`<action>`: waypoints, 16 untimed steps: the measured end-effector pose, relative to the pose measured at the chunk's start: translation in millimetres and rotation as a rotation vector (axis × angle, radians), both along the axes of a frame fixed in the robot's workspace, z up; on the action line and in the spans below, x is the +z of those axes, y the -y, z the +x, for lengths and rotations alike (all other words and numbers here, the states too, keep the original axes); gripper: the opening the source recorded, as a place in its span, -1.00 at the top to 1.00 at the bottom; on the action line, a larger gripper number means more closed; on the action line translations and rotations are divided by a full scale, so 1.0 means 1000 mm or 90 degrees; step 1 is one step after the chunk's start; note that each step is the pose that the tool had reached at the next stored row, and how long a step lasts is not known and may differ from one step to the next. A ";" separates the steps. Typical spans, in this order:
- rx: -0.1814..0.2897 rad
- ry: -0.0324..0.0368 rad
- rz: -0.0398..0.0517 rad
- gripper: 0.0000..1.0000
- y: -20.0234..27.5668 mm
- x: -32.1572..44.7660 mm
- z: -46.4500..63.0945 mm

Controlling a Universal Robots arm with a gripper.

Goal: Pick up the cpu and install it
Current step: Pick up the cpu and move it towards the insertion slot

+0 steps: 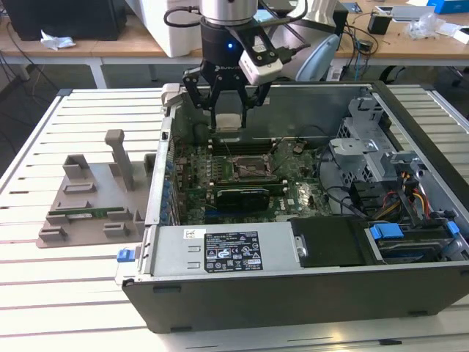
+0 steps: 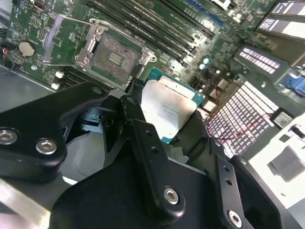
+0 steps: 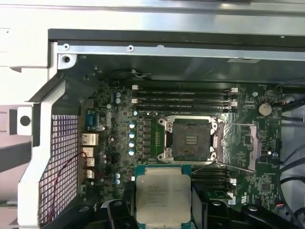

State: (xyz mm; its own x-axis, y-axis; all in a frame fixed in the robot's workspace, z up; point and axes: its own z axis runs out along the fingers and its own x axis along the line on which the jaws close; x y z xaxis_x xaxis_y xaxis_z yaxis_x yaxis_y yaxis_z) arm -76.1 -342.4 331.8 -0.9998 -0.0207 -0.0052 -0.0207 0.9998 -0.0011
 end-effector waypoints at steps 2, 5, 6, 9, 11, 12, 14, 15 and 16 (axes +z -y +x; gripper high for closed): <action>0.000 0.0000 -0.0001 -0.09 -0.0016 -0.0020 0.004; 0.000 0.0000 0.0000 -0.09 -0.0056 -0.0057 0.017; 0.000 0.0000 -0.0001 -0.09 -0.0069 -0.0066 0.022; 0.000 0.0000 0.0000 -0.09 -0.0085 -0.0089 0.029; 0.000 0.0000 0.0001 -0.09 -0.0088 -0.0105 0.031; 0.000 0.0000 0.0000 -0.09 -0.0090 -0.0112 0.032; 0.000 -0.0001 -0.0001 -0.09 -0.0094 -0.0137 0.034; 0.000 0.0000 -0.0001 -0.09 -0.0095 -0.0143 0.035; 0.000 0.0000 0.0000 -0.09 -0.0096 -0.0151 0.036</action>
